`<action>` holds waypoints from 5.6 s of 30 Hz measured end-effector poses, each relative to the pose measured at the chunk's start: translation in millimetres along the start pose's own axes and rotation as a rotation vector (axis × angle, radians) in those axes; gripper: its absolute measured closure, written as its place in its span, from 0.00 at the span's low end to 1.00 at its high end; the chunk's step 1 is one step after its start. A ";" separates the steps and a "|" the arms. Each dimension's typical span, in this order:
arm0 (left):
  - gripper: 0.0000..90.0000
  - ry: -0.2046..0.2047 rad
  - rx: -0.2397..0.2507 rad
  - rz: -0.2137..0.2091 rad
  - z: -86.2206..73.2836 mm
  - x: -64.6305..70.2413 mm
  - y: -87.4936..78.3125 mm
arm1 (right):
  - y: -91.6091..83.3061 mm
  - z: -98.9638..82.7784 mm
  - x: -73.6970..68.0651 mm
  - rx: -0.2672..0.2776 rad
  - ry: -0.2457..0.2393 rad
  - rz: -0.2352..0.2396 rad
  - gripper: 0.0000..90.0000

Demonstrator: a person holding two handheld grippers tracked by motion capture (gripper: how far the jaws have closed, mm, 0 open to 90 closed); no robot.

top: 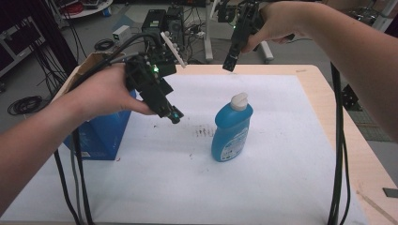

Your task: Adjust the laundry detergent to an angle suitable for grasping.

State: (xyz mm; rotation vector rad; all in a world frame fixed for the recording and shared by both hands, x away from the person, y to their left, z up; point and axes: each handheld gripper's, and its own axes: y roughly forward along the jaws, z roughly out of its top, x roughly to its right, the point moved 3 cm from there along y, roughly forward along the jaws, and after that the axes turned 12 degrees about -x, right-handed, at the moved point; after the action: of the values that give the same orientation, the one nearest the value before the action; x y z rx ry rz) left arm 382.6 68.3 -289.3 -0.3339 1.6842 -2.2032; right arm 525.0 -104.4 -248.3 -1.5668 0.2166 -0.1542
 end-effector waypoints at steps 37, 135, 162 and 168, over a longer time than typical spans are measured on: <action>0.20 -0.032 0.175 -0.005 64.9 50.7 67.3 | 2.3 -0.2 -2.2 0.000 0.002 -0.001 0.21; 0.49 0.095 0.244 -0.056 53.5 44.4 57.4 | 3.4 -4.8 1.1 0.016 0.026 0.006 0.21; 0.48 0.407 0.308 -0.216 17.5 16.5 70.7 | 6.3 -2.5 -1.9 0.002 0.020 0.005 0.21; 0.48 0.402 0.335 -0.229 13.0 15.2 77.1 | 6.5 -2.9 -1.6 0.006 0.022 0.006 0.21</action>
State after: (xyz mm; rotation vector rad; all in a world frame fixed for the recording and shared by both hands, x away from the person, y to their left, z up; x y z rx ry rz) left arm 383.8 32.5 -360.4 0.0078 1.4712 -2.8202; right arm 522.6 -106.9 -254.7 -1.5594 0.2375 -0.1675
